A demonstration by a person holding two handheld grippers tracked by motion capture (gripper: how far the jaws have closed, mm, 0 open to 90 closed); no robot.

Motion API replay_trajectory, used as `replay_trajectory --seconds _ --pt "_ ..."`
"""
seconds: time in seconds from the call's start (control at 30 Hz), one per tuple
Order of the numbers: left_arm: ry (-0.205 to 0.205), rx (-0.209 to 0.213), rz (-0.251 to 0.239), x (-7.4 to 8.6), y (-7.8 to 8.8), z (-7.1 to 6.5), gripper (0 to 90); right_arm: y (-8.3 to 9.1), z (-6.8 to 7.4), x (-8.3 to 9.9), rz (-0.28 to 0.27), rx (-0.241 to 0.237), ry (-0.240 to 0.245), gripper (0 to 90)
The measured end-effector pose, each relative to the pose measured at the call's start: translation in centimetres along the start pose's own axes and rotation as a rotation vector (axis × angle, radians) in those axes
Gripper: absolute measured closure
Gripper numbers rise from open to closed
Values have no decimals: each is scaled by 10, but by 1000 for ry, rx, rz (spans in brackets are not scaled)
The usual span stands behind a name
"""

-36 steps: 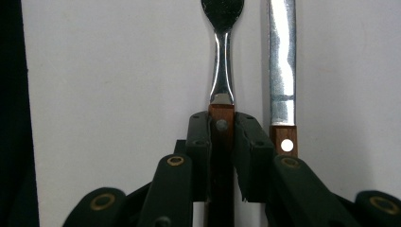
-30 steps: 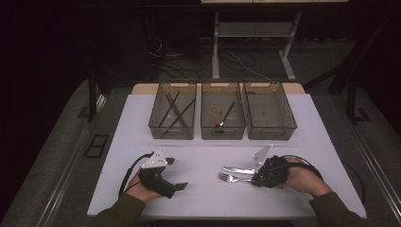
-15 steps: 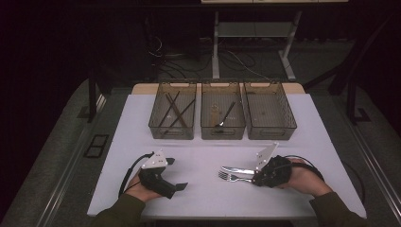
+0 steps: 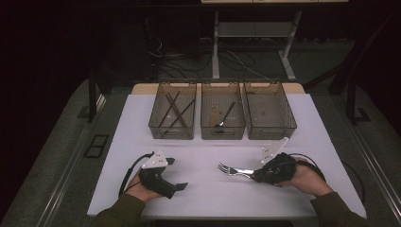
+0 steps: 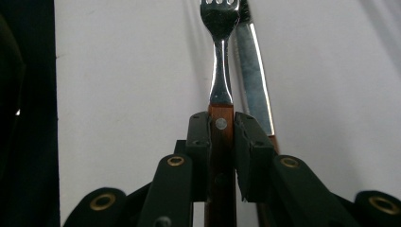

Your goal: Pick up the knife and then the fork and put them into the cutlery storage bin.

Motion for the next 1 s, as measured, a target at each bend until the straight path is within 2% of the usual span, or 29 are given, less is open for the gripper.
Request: replay_trajectory --seconds 0.2,0.43,0.6,1.0 --pt "0 1 -3 0 0 0 0 11 -5 1 -58 34 -57 773" --pt "-6 1 -9 0 1 1 0 22 -11 5 -126 100 -133 773" --pt "-5 0 -10 0 0 1 0 31 -16 7 -164 140 -152 773" --pt "-6 3 -15 0 0 1 0 51 -24 12 -229 196 -182 773"
Point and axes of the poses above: each handheld gripper's, and its own axes: y roughly backward along the jaws, x roughly out of its underside, z roughly to its left, the point moved 4 cm from there along -y, roughly forward along the jaws, and after that the axes turned 11 degrees about -x, right-handed, at the moved point
